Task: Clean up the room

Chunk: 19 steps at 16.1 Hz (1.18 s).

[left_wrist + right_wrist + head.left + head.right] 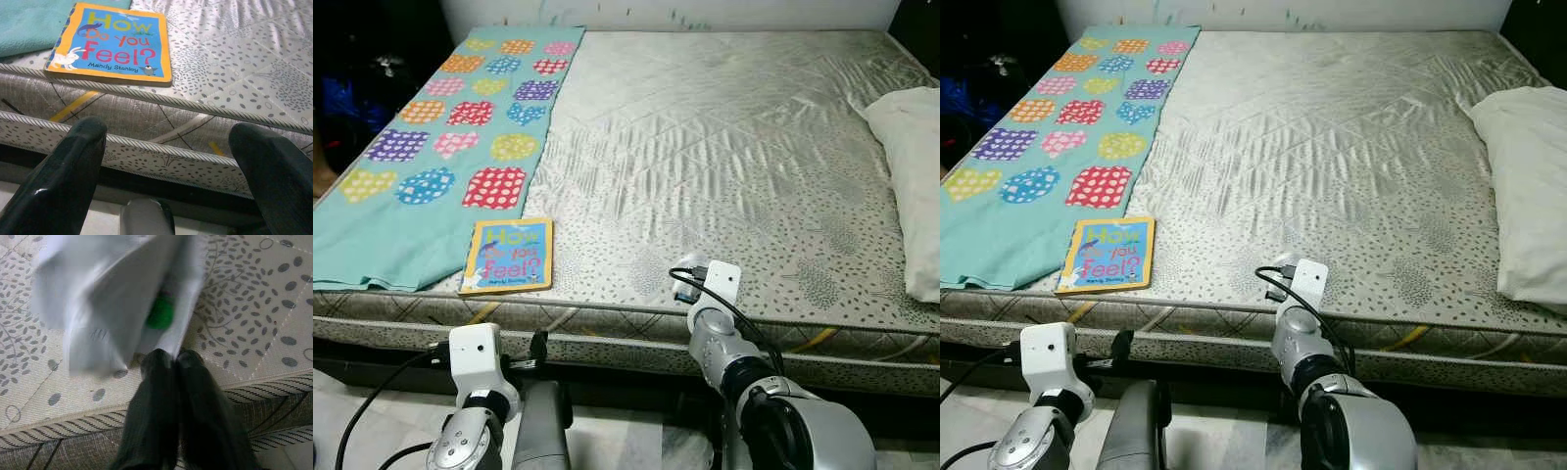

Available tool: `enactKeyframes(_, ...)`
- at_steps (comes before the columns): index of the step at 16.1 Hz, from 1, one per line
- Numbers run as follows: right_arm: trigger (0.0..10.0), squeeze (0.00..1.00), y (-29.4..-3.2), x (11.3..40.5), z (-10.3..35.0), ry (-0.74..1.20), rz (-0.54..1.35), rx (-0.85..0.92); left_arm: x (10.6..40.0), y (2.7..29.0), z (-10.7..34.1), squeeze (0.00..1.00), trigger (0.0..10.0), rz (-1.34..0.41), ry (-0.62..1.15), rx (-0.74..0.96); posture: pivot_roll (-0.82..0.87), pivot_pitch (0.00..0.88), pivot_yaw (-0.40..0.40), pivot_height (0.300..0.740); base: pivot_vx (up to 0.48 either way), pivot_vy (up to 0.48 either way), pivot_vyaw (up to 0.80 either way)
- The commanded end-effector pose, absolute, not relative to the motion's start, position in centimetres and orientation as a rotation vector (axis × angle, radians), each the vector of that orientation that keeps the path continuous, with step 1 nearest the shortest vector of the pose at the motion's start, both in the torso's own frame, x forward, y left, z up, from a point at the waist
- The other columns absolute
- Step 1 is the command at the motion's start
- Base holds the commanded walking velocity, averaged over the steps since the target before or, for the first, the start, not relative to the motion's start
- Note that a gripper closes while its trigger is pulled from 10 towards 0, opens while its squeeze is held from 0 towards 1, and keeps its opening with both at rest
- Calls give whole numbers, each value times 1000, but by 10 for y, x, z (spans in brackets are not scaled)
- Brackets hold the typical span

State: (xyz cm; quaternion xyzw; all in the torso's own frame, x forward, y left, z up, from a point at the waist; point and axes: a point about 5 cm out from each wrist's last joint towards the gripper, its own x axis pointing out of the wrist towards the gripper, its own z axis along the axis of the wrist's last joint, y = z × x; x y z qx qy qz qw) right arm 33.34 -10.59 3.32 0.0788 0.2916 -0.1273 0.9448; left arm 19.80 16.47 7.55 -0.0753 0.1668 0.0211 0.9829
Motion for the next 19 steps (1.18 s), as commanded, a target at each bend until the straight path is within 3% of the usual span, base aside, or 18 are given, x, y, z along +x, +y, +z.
enactKeyframes(1,0,0,-103,331,31,610,-240,146,196,167,78,0,10000,56,334,-133,292,76,19,555,0,0,0)
enactKeyframes(9,0,0,-113,341,41,562,-260,152,199,168,78,0,10000,56,329,-130,284,69,22,555,0,0,0)
enactKeyframes(19,0,0,-140,348,50,459,-116,-21,211,161,76,0,10000,37,314,-149,229,50,20,555,0,0,0)
